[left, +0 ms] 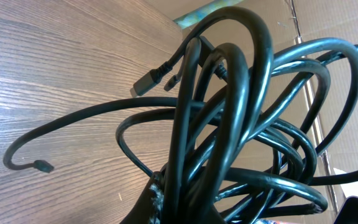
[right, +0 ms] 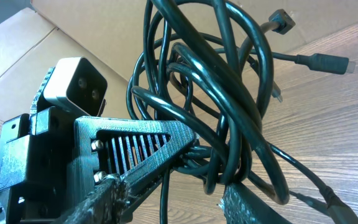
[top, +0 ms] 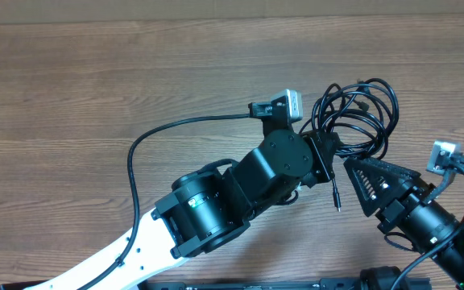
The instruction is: Untangle cables
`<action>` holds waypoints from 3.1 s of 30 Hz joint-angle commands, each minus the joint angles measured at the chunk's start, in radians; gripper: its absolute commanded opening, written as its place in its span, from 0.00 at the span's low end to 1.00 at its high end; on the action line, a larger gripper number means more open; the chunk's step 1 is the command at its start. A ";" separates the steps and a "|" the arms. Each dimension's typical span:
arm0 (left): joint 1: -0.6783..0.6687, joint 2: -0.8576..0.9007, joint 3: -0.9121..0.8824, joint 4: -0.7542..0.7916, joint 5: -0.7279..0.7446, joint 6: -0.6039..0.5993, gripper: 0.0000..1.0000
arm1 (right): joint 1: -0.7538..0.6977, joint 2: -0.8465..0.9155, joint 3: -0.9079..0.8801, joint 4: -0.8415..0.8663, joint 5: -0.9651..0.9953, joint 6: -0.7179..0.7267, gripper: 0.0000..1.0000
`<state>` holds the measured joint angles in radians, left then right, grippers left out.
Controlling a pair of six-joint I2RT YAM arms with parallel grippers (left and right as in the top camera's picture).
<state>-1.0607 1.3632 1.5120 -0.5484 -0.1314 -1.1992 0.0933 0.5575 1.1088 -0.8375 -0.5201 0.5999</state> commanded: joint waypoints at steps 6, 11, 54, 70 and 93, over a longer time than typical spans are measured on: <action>-0.006 -0.009 0.029 0.002 -0.067 -0.006 0.04 | 0.003 0.001 0.003 -0.005 -0.025 0.000 0.49; -0.006 -0.009 0.029 0.000 -0.077 -0.006 0.04 | 0.003 0.001 0.003 -0.005 -0.020 0.002 0.49; 0.008 -0.004 0.029 -0.004 -0.141 -0.011 0.04 | 0.003 0.108 0.003 0.012 -0.216 -0.282 0.04; 0.048 -0.004 0.029 -0.001 -0.103 0.010 0.04 | 0.003 0.108 0.003 0.012 -0.394 -0.554 0.04; 0.304 -0.004 0.029 0.011 0.203 0.055 0.05 | 0.003 0.108 0.003 -0.372 -0.510 -0.818 0.57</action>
<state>-0.7799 1.3682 1.5120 -0.5522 0.0967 -1.1488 0.0921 0.6769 1.1046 -1.1328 -1.0824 -0.2123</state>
